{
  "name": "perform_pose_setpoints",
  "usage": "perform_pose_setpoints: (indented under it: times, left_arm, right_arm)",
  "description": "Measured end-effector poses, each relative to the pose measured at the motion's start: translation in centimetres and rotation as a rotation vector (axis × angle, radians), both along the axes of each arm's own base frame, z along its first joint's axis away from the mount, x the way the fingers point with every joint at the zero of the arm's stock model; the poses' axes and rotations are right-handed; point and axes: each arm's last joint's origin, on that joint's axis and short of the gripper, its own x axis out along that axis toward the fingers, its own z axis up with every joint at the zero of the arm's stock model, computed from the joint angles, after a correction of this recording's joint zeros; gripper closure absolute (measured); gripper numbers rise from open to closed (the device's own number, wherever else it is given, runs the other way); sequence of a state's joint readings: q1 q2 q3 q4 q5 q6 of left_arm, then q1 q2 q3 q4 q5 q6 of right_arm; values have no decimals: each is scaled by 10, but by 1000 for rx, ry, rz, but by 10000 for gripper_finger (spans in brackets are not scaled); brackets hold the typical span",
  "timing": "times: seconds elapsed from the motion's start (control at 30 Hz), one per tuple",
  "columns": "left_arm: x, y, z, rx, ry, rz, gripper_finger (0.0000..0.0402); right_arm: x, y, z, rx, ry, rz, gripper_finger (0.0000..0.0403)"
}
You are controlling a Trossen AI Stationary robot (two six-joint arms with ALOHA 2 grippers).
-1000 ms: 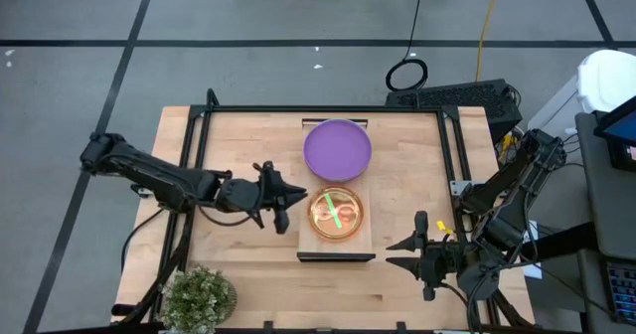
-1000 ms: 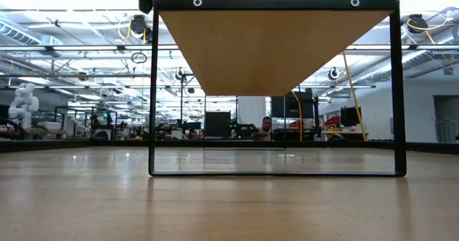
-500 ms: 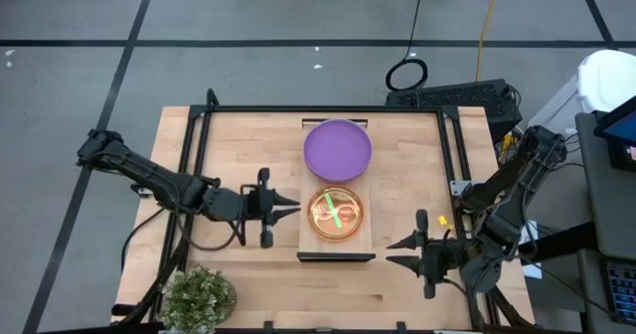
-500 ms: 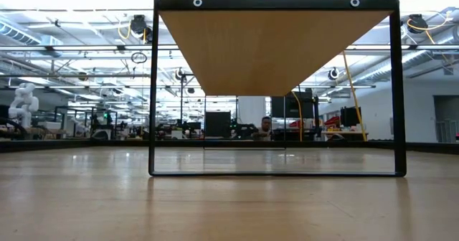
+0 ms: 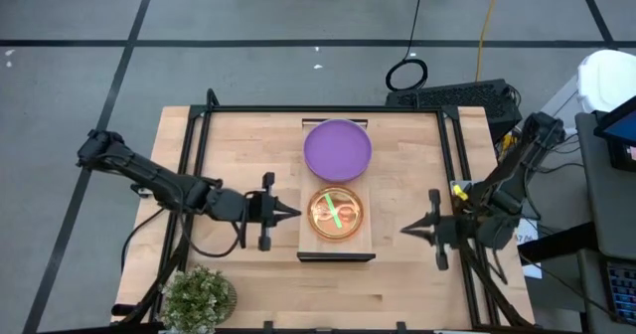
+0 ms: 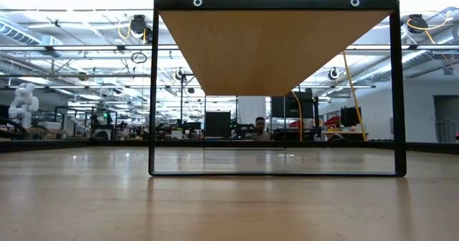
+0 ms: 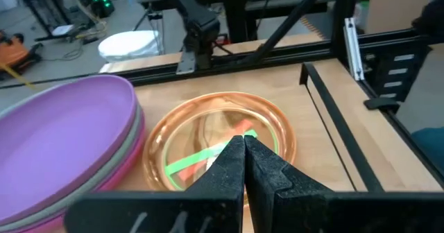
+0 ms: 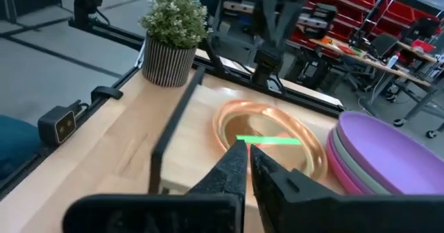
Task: Place and stack plates onto a shelf
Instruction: Return to Home Position
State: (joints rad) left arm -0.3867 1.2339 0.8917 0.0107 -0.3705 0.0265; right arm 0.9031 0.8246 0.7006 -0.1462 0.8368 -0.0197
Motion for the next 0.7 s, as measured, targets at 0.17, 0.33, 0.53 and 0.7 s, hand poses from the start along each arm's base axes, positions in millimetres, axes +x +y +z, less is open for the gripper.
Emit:
perform_pose_setpoints:
  times: [0.17, 0.33, 0.53, 0.7]
  left_arm:
    - [-4, 8, -15, -2, -69, -49, 399]
    - [-12, 19, -32, 1, -96, -66, 400]
    - [-26, 32, -47, 2, -94, -40, 400]
    - [-37, 38, -55, -5, -125, -28, 400]
  right_arm:
    - [-15, -19, -15, 6, -24, 5, 402]
    - [-25, -34, -24, -3, -58, 5, 402]
    - [-32, -48, -28, -36, -94, -16, 402]
    - [-33, -57, -37, -80, -101, -46, 403]
